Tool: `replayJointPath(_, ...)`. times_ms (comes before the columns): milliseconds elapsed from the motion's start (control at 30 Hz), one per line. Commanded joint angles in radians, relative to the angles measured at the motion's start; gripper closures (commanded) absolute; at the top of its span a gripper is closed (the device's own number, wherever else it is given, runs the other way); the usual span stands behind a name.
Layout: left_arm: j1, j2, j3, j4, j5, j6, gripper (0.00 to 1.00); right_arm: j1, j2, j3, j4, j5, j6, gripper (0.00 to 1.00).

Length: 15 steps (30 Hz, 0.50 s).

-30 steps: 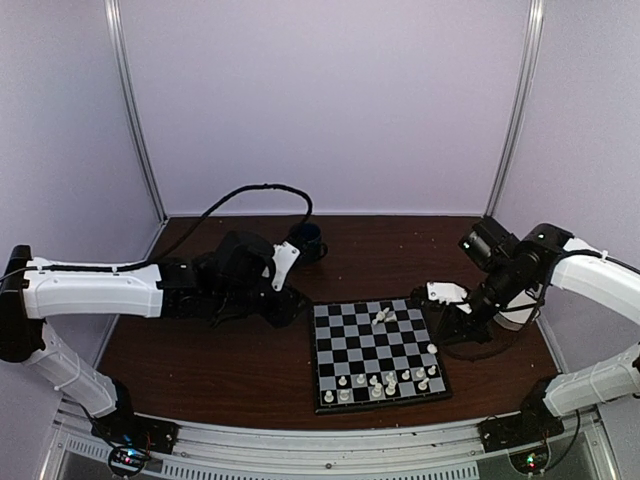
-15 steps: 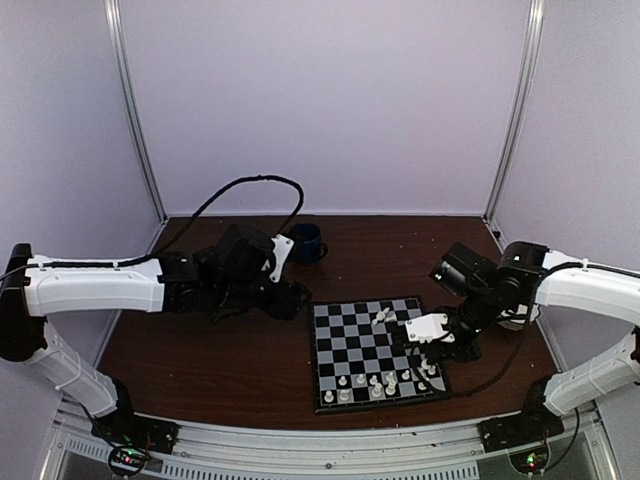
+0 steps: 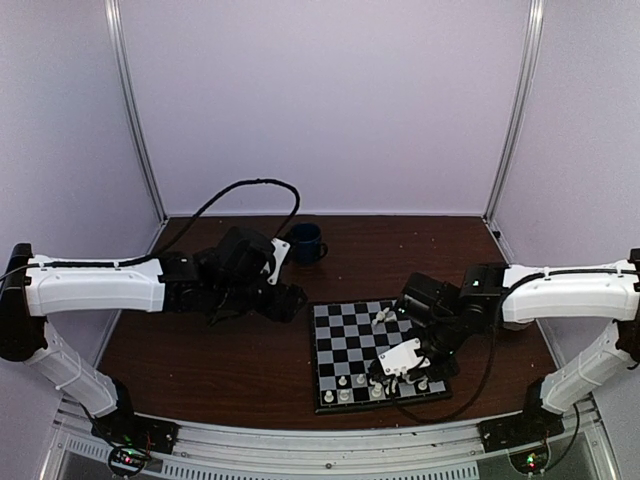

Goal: Set up the chess pieces on the board
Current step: Place the bishop on f1.

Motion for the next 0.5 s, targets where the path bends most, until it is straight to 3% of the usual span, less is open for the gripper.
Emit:
replayJointPath(0,0.005,-0.027,-0.018,-0.002,-0.013,-0.011,0.32,0.038,0.017,-0.017,0.046,0.062,-0.014,0.95)
replayJointPath(467,0.006,-0.024,-0.011,-0.011,-0.038,0.000,0.32,0.093,0.034,-0.059,0.074,0.104,-0.018,0.94)
